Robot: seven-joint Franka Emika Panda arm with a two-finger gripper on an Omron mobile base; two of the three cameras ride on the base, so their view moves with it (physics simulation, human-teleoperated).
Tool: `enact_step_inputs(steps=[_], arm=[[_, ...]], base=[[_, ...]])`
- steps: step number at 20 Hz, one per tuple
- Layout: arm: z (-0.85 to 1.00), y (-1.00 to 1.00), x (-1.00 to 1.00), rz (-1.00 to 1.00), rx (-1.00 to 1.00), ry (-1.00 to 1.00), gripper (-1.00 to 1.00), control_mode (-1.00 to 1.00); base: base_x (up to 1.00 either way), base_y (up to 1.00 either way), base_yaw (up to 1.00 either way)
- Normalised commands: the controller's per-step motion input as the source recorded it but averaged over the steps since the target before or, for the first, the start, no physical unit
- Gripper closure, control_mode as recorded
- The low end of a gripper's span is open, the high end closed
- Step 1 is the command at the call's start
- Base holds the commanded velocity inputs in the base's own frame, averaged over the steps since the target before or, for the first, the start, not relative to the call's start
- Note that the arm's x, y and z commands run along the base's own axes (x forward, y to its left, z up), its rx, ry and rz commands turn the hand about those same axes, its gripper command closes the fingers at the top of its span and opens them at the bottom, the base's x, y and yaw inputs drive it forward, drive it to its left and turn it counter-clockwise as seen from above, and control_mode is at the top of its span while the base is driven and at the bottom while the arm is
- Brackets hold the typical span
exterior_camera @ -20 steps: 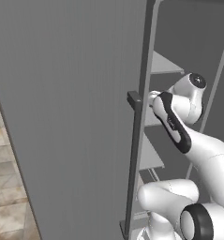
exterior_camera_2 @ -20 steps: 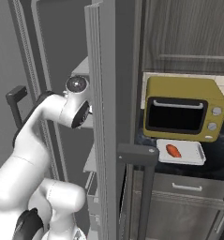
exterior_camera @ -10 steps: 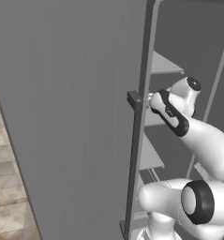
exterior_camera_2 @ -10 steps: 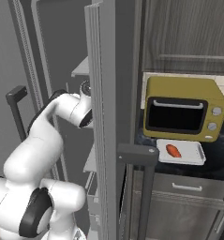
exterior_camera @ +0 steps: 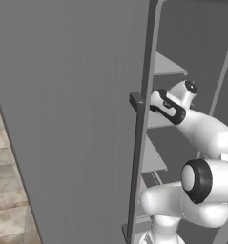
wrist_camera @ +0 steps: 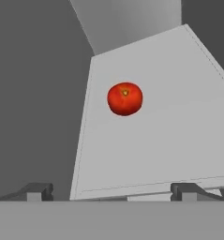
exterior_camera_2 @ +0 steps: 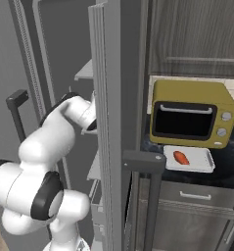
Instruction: Take the sweet potato and tomato out of the freezer and place them in the tupperware container on the counter. Then put the tupperware containing the vegetables back in the freezer.
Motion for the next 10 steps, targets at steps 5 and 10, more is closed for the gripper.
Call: enact_step_inputs(steps=[5, 10], arm=[[-0.22, 0.0, 0.44, 0.02, 0.0, 0.0, -1.0, -1.0], [-0.2, 0.0, 0.43, 0.01, 0.0, 0.0, -1.0, -1.0]], base=[[0.0, 0.0, 0.0], [0.0, 0.0, 0.0]])
